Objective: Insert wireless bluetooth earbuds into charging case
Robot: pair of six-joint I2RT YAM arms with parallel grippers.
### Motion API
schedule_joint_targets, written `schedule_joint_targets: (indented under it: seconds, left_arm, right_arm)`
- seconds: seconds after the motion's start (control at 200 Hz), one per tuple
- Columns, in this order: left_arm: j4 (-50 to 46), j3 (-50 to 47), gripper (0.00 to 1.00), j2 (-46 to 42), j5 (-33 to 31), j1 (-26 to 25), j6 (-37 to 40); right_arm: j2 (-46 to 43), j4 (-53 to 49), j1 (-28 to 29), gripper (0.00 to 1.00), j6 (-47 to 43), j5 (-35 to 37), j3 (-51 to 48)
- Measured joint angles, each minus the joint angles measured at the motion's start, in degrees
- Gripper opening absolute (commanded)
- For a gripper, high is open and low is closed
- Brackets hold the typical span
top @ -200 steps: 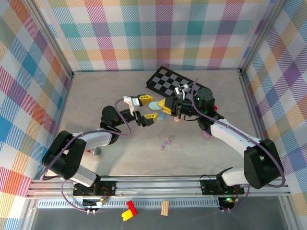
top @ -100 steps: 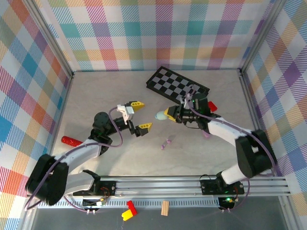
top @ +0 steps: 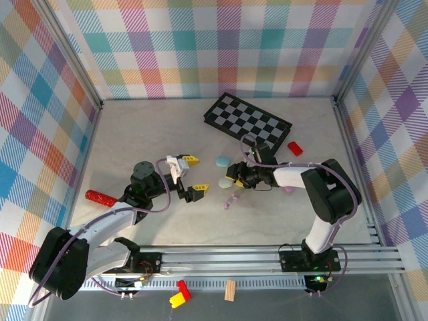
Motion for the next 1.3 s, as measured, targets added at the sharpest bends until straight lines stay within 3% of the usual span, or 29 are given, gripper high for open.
schedule_joint_targets:
  seconds: [0.145, 0.335, 0.465, 0.655, 0.995, 1.3]
  left_arm:
    - [-1.64, 0.17, 1.00, 0.07, -2.67, -2.40, 2.32]
    - [-4.70, 2.36, 1.00, 2.93, -5.16, -9.05, 5.97]
    - [-4.37, 3.74, 1.00, 6.62, -5.77, -12.04, 6.23]
    - [-2.10, 4.31, 1.00, 11.58, -5.27, -14.14, 5.75]
    - [1.81, 5.40, 1.00, 13.55, -3.56, -14.25, 4.39]
    - [2.32, 6.03, 1.00, 15.91, -2.56, -14.25, 4.02]
  right_arm:
    - [-5.60, -6.93, 0.00, 0.76, -4.22, 5.66, 0.04]
    - [-19.85, -20.00, -0.15, 0.88, -12.50, 20.24, 0.66]
    - [-23.96, -30.42, -2.95, 0.90, -17.18, 30.62, 2.71]
    - [-20.37, -46.29, -9.62, 0.89, -24.39, 39.76, 9.62]
    - [-5.60, -61.16, -12.13, 0.86, -35.28, 42.91, 17.20]
    - [-1.51, -63.23, -14.47, 0.75, -40.22, 40.76, 17.70]
